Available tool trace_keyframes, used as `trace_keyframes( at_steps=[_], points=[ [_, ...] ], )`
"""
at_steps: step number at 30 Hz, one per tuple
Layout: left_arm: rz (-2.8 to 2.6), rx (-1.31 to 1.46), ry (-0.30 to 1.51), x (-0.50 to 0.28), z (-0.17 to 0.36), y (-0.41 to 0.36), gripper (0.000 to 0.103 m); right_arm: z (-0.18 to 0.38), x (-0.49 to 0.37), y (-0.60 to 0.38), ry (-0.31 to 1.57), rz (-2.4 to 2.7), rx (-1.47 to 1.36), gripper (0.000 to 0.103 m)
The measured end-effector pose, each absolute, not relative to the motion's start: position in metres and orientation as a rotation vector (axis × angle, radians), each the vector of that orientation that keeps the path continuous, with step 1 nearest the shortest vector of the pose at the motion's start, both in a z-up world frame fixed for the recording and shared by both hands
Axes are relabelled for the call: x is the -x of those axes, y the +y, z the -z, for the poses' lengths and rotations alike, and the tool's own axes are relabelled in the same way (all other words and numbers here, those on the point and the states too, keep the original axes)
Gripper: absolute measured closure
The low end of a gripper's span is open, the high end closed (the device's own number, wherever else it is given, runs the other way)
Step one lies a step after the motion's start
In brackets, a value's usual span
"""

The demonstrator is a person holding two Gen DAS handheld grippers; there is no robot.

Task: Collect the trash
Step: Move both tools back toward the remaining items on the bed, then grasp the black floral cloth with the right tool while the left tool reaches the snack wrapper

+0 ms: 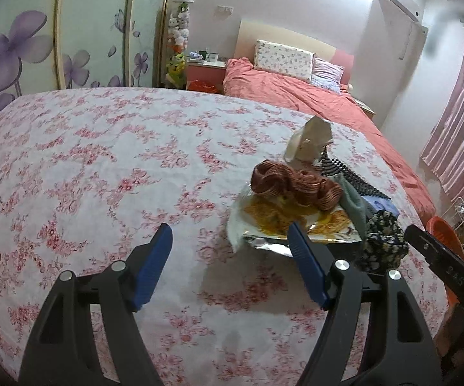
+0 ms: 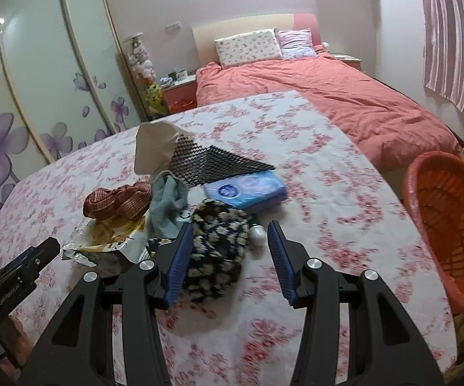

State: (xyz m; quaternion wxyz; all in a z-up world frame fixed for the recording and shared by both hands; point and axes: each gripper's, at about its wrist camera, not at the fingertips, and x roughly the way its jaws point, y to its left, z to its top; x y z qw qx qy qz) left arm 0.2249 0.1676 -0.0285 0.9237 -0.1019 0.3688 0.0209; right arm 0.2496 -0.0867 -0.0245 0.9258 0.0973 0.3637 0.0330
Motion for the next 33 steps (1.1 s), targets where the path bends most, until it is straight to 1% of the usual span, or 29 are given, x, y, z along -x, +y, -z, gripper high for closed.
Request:
trace_keyframes(
  at_steps=[5,9,10,12,13,14,16,21,27,33],
  points=[
    [-0.034,0.222,0.78,-0.228,0.038,0.17,0.03,0.042,-0.265,-0.078,0.832,-0.088,-0.205,0.055],
    [-0.024,0.226,0.791,-0.23,0.042,0.169,0.03,0.049,-0.265,-0.074,0.855,-0.115,-0.206,0.055],
    [-0.021,0.227,0.794,-0.231,0.042,0.168,0.03,0.05,-0.264,-0.074,0.855,-0.12,-0.202,0.057],
    [-0.013,0.23,0.8,-0.233,0.043,0.167,0.03,0.052,-0.262,-0.069,0.851,-0.138,-0.185,0.07],
    [-0.005,0.235,0.806,-0.234,0.044,0.165,0.03,0.053,-0.261,-0.067,0.849,-0.146,-0.176,0.081],
    [-0.001,0.239,0.809,-0.234,0.044,0.165,0.03,0.052,-0.259,-0.067,0.844,-0.147,-0.171,0.086],
    [0.01,0.25,0.817,-0.236,0.045,0.162,0.03,0.05,-0.256,-0.067,0.827,-0.145,-0.159,0.09],
    [0.035,0.272,0.828,-0.24,0.046,0.155,0.03,0.045,-0.248,-0.075,0.794,-0.125,-0.143,0.091],
    [0.062,0.302,0.856,-0.246,0.051,0.145,0.033,0.044,-0.244,-0.086,0.787,-0.108,-0.149,0.091],
    [0.096,0.363,0.889,-0.257,0.056,0.137,0.042,0.044,-0.242,-0.088,0.782,-0.108,-0.141,0.091]
  ],
)
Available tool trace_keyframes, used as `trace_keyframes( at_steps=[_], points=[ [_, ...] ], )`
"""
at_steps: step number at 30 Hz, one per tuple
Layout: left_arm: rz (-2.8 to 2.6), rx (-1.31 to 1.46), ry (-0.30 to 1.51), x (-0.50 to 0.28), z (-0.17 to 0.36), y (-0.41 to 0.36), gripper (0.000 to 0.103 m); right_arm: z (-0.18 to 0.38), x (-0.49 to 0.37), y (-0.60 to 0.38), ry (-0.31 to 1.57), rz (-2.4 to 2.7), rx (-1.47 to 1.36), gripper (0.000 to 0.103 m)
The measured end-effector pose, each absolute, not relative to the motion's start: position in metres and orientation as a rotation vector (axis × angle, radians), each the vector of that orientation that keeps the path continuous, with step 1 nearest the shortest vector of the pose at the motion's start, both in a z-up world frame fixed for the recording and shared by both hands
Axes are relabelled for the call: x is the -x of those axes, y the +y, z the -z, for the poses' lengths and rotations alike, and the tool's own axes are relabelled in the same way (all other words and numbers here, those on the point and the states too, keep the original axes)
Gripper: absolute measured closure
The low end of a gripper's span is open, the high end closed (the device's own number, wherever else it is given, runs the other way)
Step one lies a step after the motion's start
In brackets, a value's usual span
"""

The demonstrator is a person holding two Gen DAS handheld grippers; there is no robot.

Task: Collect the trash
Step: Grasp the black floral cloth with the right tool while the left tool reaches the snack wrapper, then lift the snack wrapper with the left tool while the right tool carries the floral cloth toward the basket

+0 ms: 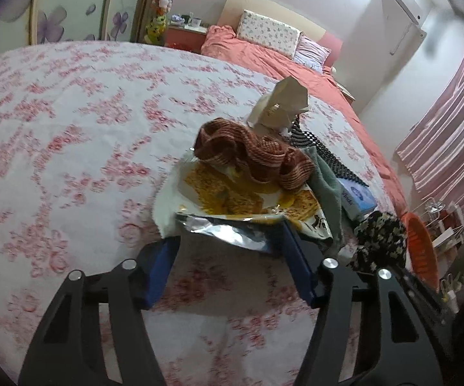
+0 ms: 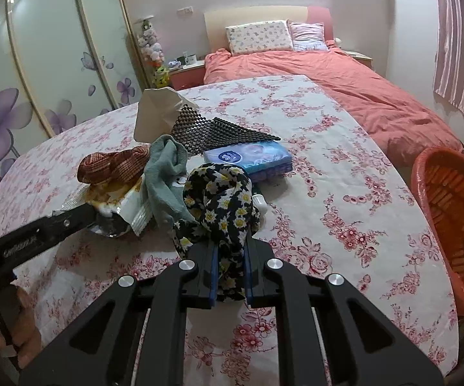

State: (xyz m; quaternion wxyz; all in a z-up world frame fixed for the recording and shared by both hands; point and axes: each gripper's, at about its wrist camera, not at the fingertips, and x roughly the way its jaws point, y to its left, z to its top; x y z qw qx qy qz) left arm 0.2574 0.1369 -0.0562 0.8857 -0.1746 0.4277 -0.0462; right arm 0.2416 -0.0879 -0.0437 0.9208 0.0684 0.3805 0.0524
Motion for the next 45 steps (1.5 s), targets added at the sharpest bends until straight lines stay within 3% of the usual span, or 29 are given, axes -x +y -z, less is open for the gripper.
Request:
trace_keyframes(
  at_steps=[24,29,33,36,41,45],
  points=[
    [0.104,0.44,0.822,-0.235,0.039,0.137,0.041,0.042,-0.239,-0.101,0.765,-0.085,-0.129,0.091],
    [0.106,0.466,0.908,-0.259,0.054,0.134,0.041,0.043,-0.239,-0.102,0.768,-0.087,-0.129,0.091],
    [0.118,0.501,0.94,-0.27,0.065,0.134,0.057,0.043,-0.238,-0.101,0.768,-0.09,-0.124,0.091],
    [0.156,0.539,0.956,-0.275,0.07,0.136,0.083,0.044,-0.238,-0.1,0.77,-0.09,-0.122,0.091],
    [0.155,0.529,0.937,-0.273,0.073,0.139,0.099,0.043,-0.236,-0.1,0.768,-0.088,-0.117,0.091],
    [0.157,0.477,0.896,-0.264,0.062,0.14,0.1,0.04,-0.234,-0.102,0.759,-0.085,-0.116,0.091]
  ],
)
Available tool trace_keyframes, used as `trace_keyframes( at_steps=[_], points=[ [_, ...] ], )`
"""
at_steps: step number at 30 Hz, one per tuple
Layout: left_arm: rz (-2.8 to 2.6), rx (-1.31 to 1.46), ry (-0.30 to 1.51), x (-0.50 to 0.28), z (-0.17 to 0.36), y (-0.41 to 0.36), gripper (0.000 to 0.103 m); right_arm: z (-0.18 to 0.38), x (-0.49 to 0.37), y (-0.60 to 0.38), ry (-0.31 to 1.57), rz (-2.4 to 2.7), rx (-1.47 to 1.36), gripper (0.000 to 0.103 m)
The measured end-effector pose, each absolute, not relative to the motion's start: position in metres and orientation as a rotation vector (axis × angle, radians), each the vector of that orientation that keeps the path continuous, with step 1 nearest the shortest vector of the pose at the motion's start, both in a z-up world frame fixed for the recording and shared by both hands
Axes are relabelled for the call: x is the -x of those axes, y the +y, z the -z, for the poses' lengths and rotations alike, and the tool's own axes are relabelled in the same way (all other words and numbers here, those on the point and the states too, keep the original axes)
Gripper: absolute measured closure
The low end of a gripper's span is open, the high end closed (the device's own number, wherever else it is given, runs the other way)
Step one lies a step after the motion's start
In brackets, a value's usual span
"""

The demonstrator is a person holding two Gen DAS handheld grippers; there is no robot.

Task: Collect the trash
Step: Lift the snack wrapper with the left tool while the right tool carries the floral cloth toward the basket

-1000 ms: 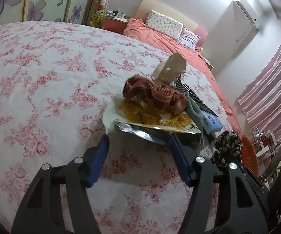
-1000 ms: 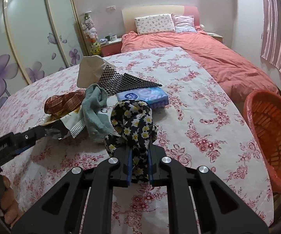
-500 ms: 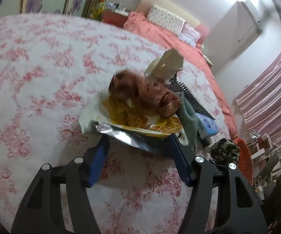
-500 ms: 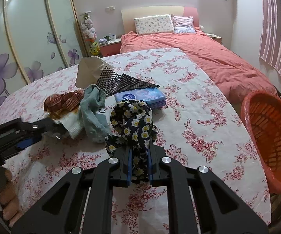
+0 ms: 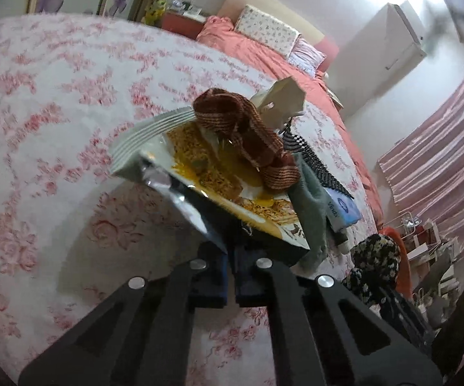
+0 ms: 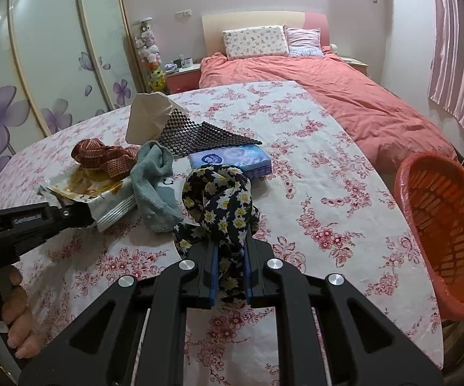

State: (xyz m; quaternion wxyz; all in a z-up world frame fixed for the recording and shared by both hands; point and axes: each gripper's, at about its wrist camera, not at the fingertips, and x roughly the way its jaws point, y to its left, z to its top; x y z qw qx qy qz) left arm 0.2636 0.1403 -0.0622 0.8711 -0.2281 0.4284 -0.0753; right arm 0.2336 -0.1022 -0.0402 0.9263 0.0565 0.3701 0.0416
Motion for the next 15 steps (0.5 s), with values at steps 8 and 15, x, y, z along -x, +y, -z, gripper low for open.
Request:
trace_keyframes(
  at_steps=[8,15],
  points=[
    [0.147,0.396,0.811,-0.226,0.03,0.149,0.101,0.026,-0.22,-0.109,0.718,-0.082,-0.12,0.091],
    [0.16,0.369,0.766,-0.206,0.008,0.145,0.102,0.011,-0.205,-0.114,0.671,-0.081,-0.121,0.091]
  ],
)
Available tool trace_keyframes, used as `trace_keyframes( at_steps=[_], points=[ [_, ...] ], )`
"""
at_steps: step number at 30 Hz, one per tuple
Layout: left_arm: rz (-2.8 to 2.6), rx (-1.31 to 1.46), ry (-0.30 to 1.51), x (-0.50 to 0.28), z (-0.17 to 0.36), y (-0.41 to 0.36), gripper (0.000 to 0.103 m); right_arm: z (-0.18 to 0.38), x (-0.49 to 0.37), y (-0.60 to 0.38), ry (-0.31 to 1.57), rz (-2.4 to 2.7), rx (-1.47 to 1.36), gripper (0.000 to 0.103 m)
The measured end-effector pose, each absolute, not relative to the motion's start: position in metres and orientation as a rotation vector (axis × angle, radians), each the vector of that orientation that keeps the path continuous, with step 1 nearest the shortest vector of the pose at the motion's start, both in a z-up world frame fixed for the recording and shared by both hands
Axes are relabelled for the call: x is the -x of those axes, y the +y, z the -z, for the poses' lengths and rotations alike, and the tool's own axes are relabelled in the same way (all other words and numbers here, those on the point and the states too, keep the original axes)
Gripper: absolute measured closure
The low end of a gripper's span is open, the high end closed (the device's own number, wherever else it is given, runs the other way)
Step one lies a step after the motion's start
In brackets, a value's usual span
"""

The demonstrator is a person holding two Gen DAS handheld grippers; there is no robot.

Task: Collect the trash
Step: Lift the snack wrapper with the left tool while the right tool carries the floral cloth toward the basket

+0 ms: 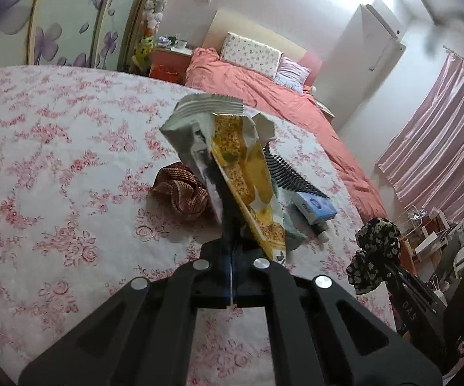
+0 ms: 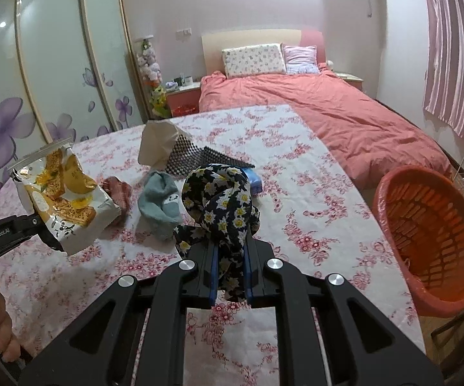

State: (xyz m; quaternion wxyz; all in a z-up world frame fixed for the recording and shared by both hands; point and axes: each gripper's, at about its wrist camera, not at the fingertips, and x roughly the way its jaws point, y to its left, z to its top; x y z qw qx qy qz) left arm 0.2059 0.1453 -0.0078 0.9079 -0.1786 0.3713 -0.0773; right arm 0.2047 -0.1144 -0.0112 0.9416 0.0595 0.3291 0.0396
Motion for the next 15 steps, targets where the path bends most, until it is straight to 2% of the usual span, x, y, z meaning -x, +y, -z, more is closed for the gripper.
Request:
trace_keyframes(
  at_steps=[15],
  points=[
    [0.312,0.305,0.721,-0.191,-0.025,0.082,0.102,-0.017,-0.17,-0.165,0.521,0.025,-0.15,0.091]
  ],
)
